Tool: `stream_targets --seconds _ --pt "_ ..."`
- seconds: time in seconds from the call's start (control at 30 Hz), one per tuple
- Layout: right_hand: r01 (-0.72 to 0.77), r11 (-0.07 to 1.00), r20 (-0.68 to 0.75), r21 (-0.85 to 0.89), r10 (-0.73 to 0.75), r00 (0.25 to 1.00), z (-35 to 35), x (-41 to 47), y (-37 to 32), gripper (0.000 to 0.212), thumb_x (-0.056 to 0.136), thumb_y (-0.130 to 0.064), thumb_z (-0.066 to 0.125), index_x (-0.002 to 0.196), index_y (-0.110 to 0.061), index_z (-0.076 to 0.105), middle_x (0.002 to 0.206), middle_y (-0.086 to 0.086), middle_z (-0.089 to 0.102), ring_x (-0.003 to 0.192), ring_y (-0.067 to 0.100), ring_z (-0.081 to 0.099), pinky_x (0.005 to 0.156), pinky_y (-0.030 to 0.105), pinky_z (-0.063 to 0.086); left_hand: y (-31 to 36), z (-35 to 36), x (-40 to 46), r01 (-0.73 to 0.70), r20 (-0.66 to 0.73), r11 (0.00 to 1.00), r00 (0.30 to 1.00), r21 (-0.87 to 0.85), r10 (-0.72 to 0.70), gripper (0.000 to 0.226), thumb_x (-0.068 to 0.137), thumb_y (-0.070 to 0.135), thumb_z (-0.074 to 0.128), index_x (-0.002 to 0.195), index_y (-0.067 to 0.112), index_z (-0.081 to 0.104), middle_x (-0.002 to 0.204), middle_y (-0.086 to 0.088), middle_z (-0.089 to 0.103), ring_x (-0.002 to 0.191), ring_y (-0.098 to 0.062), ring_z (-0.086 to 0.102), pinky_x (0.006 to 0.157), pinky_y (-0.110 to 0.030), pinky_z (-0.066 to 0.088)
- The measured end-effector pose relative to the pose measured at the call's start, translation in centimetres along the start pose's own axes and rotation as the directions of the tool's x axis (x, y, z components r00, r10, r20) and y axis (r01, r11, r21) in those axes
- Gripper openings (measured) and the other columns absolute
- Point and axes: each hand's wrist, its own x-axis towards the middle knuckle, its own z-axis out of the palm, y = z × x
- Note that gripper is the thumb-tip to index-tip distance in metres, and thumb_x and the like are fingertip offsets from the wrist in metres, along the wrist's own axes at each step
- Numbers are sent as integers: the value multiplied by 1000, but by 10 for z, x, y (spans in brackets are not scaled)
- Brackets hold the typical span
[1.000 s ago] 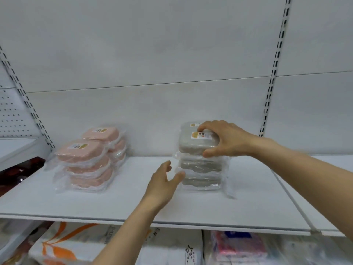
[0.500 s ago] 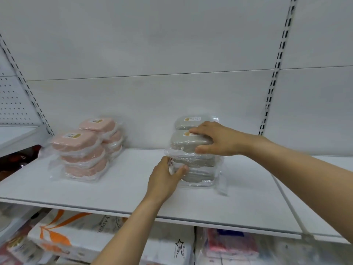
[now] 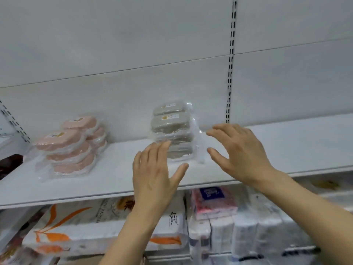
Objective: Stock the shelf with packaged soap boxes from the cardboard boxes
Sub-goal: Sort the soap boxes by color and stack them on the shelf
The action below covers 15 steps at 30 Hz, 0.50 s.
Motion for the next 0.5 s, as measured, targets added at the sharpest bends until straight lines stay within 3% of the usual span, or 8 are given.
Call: stream_targets --seconds 0.1,0.2,0.3,0.4,0.5 --pt "-115 993 2 10 115 993 -10 -60 6 46 85 -42 47 121 -16 62 122 5 62 107 26 59 83 41 48 28 4 -27 -68 68 997 995 -45 71 67 87 61 43 136 15 50 128 -3 59 121 -24 52 105 -44 40" --pt "-233 972 99 -10 233 967 -20 -118 20 49 85 -42 49 125 -16 58 129 7 57 114 28 55 85 42 50 57 17 -53 -122 164 986 976 -112 140 71 85 62 43 139 15 46 129 -3 58 119 -24 53 103 -40 40" --pt "-332 939 185 -83 342 921 -36 -172 46 55 87 -39 55 137 -15 50 140 11 47 125 30 45 95 46 47 96 38 -76 -181 253 968 942 -173 222 78 83 64 42 144 15 41 133 -4 56 120 -26 52 103 -43 40" --pt "-434 884 253 -177 467 847 -60 -220 79 64 90 -41 59 146 -19 36 150 9 35 136 28 34 106 46 38 140 62 -101 -199 356 944 889 -263 287 86 84 69 39 152 17 27 149 -6 43 134 -25 41 111 -47 35" --pt "-498 834 282 -237 549 786 -88 -260 124 63 92 -42 56 147 -22 32 150 4 34 135 26 33 103 44 37 187 87 -123 -229 451 915 813 -334 368 84 90 66 43 156 22 14 158 -1 28 143 -20 27 118 -42 25"
